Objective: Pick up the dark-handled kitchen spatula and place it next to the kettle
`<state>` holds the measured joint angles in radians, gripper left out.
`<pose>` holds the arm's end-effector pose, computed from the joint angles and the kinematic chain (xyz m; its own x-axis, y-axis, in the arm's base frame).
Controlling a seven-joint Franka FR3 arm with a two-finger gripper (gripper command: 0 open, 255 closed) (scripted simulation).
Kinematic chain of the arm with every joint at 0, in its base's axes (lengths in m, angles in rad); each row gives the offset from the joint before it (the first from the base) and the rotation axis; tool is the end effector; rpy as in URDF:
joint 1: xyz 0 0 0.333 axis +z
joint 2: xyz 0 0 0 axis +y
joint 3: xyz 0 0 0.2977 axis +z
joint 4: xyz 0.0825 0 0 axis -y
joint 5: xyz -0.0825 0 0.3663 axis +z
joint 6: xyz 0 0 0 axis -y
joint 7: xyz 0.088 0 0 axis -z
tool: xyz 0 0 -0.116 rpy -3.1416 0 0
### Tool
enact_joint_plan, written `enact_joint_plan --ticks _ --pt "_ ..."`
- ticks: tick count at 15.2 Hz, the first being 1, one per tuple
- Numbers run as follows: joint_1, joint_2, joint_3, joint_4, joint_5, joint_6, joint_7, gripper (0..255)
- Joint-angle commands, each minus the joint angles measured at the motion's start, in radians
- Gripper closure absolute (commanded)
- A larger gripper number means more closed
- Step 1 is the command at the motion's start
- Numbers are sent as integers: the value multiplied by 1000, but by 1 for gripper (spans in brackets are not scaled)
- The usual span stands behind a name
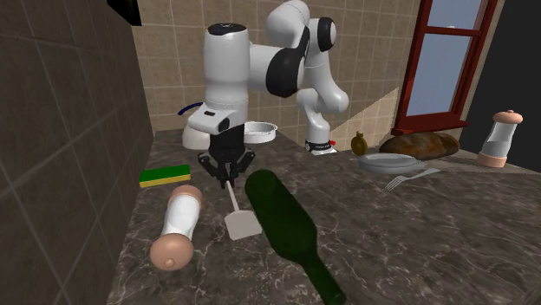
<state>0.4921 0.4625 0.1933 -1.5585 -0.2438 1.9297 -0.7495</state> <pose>0.5245 0.3849 0.3592 0.0594 0.9863 -0.1540 0.9977 -0.0539 0.0399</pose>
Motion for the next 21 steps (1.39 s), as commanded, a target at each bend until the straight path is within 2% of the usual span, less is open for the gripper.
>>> enact_joint_plan --ticks 1,21 --pt "-1 -10 1 13 3 -22 -6 255" --pt "9 -44 8 231 21 -270 -47 255"
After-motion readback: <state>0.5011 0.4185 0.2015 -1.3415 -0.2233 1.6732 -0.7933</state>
